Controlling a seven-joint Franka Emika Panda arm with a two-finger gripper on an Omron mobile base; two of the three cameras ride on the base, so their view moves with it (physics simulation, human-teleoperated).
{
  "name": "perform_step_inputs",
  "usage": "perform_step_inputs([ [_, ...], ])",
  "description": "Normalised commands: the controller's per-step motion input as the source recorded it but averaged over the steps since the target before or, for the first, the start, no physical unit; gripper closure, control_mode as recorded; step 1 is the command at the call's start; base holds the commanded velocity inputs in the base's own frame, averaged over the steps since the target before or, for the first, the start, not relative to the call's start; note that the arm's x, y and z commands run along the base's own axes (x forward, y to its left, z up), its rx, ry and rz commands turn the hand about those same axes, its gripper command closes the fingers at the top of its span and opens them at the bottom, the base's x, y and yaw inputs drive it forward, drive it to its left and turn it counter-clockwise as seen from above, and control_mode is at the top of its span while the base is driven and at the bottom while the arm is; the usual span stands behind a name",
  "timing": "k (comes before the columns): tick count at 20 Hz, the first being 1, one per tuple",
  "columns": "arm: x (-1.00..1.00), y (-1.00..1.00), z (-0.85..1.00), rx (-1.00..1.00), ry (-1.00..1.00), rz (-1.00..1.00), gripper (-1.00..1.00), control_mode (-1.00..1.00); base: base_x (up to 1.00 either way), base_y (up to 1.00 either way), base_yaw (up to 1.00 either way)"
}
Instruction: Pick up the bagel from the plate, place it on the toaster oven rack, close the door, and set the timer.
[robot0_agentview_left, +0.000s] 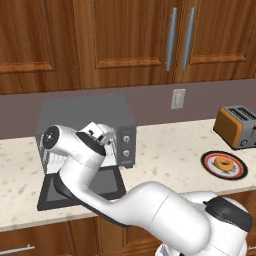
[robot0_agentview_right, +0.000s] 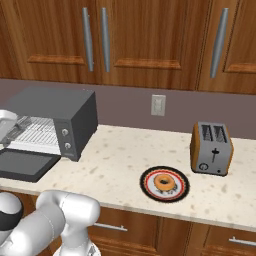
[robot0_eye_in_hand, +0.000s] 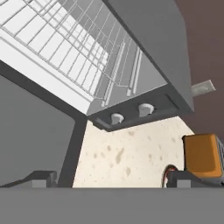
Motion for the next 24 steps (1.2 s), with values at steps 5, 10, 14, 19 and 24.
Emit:
perform_step_inputs([
  [5,0.29,0.01,-0.44,-0.04,-0.07,0.08,-1.00,-1.00,0.00,0.00,0.00],
  [10,0.16,0.05,-0.42,-0.04,-0.07,0.06,-1.00,-1.00,0.00,0.00,0.00],
  [14,0.13,0.08,-0.38,-0.05,-0.07,0.06,-1.00,-1.00,0.00,0.00,0.00],
  [19,0.09,0.11,-0.20,-0.04,-0.05,0.04,-1.00,-1.00,0.00,0.00,0.00],
  [24,0.14,0.14,-0.11,-0.03,-0.02,0.02,-1.00,-1.00,0.00,0.00,0.00],
])
